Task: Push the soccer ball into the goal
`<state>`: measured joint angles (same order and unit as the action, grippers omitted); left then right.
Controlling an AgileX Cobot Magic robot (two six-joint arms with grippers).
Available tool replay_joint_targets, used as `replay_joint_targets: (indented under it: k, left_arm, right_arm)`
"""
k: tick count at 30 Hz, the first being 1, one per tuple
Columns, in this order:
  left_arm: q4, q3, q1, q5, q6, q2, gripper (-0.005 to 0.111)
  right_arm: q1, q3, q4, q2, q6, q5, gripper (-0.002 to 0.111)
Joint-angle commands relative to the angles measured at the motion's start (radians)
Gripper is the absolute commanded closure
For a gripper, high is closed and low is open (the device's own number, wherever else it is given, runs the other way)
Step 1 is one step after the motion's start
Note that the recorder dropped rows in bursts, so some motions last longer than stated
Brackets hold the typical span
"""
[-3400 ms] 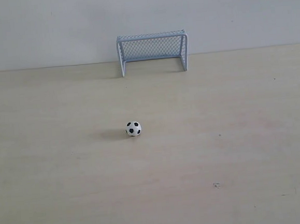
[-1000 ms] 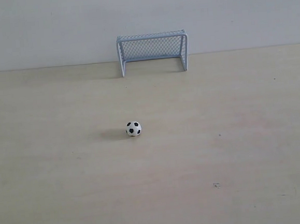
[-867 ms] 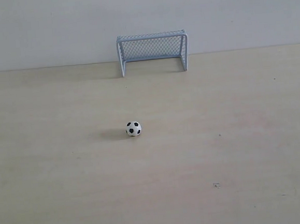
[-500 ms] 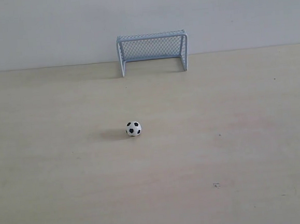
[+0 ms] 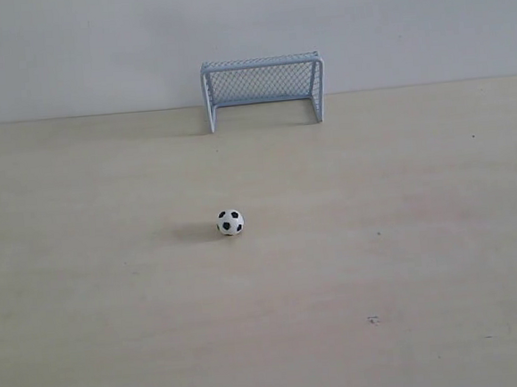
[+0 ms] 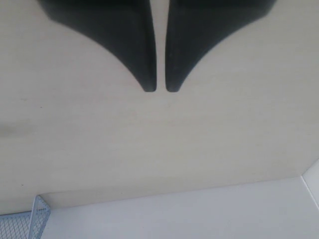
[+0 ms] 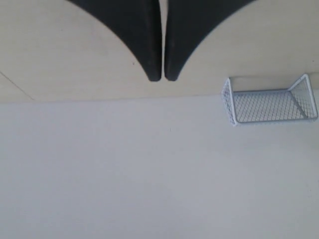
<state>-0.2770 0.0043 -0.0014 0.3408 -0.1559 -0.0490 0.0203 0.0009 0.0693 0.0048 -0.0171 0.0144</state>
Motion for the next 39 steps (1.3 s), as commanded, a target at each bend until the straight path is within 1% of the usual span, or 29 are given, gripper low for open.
replay_joint_targets:
  k: [1, 3, 6, 10, 14, 16, 20, 22, 23, 27, 36, 39]
  left_arm:
    - [0.000, -0.004, -0.008, -0.003, -0.009, -0.004, 0.100]
    - [0.000, -0.004, -0.008, -0.003, -0.009, -0.004, 0.100]
    - [0.000, -0.004, -0.008, -0.003, -0.009, -0.004, 0.100]
    - [0.000, -0.004, -0.008, -0.003, -0.009, -0.004, 0.100]
    - [0.000, -0.004, -0.008, -0.003, -0.009, -0.004, 0.100]
    - [0.000, -0.004, -0.008, -0.003, -0.009, -0.004, 0.100]
    - [0.000, -0.004, -0.008, -0.003, -0.009, -0.005, 0.100]
    - [0.000, -0.004, -0.008, -0.003, -0.009, -0.005, 0.100]
    - [0.000, -0.004, -0.008, -0.003, -0.009, -0.005, 0.100]
    - [0.000, -0.004, -0.008, -0.003, -0.009, -0.005, 0.100]
    - [0.000, -0.004, -0.008, -0.003, -0.009, -0.005, 0.100]
    - [0.000, -0.004, -0.008, -0.003, -0.009, -0.005, 0.100]
  right_arm:
    - [0.001, -0.001, 0.004, -0.005, -0.002, -0.096, 0.108]
    - [0.001, -0.001, 0.004, -0.005, -0.002, -0.108, 0.108]
    - [0.001, -0.025, 0.004, -0.005, -0.002, -0.073, 0.108]
    - [0.001, -0.169, 0.004, 0.011, -0.019, 0.056, 0.108]
    - [0.001, -0.280, 0.004, 0.087, -0.017, 0.083, 0.108]
    - [0.001, -0.302, 0.004, 0.096, -0.017, 0.056, 0.108]
    - [0.001, -0.307, 0.013, 0.096, -0.001, -0.116, 0.108]
    - [0.001, -0.309, 0.030, 0.096, 0.025, -0.154, 0.108]
    - [0.001, -0.317, 0.030, 0.098, 0.032, -0.139, 0.108]
    - [0.001, -0.403, 0.021, 0.139, -0.053, 0.157, 0.108]
    - [0.001, -0.492, 0.025, 0.315, -0.100, 0.214, 0.108]
    - [0.001, -0.535, 0.025, 0.395, -0.105, 0.264, 0.108]
